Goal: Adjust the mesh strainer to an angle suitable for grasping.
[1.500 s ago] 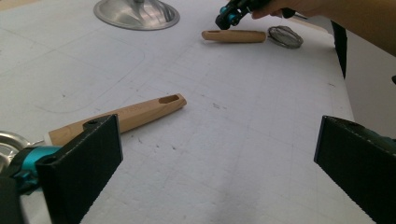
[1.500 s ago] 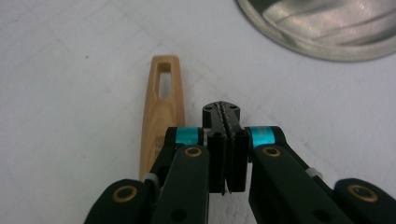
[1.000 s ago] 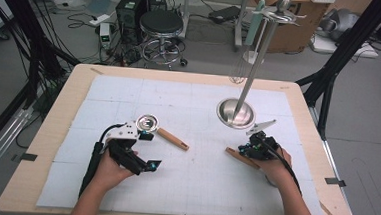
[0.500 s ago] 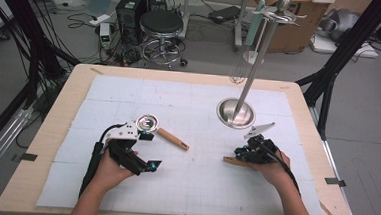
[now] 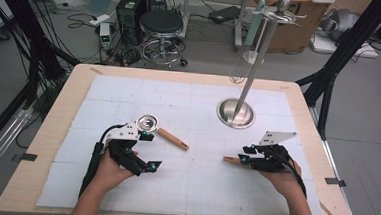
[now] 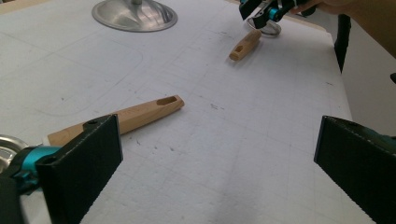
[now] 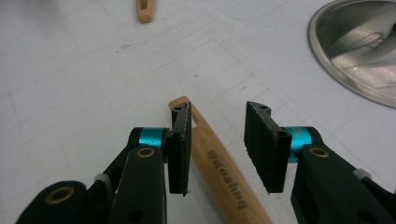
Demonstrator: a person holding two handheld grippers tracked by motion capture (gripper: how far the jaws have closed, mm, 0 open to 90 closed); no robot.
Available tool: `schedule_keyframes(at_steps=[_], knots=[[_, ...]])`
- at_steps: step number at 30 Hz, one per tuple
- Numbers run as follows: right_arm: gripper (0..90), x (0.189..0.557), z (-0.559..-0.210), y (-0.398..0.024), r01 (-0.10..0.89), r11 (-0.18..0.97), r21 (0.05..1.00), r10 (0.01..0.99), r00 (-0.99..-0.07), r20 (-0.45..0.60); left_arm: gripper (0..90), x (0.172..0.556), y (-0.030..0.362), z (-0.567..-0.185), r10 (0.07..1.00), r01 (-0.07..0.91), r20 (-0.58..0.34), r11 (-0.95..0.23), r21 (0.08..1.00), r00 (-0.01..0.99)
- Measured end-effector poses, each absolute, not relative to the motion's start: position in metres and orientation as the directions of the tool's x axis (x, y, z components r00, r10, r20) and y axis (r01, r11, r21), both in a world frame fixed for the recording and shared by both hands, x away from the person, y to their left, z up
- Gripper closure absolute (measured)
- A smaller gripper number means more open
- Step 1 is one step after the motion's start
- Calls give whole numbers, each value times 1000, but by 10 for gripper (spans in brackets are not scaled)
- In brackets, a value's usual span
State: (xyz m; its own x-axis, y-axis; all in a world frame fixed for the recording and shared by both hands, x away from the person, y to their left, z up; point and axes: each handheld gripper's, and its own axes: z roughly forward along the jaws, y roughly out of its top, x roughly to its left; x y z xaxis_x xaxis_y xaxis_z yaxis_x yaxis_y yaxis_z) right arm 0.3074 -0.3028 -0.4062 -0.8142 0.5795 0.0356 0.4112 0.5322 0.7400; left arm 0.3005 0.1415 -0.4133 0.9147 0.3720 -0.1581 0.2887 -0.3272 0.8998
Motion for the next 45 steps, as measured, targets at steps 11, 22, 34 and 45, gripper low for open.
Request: schedule_keyframes(at_steps=[11, 22, 34, 45], knots=[[577, 299, -406, -310, 389, 529, 754, 575, -818, 19, 16, 298, 139, -412, 368, 284, -152, -337, 898, 917], [566, 300, -404, -309, 380, 517, 767, 568, -823, 25, 16, 298, 140, -413, 364, 281, -151, -337, 899, 919], [545, 303, -406, -304, 378, 520, 766, 551, -834, 38, 16, 297, 145, -412, 373, 281, -150, -327, 902, 916], [517, 303, -407, -306, 379, 524, 762, 547, -836, 40, 16, 298, 146, -412, 372, 280, -150, -327, 903, 916]])
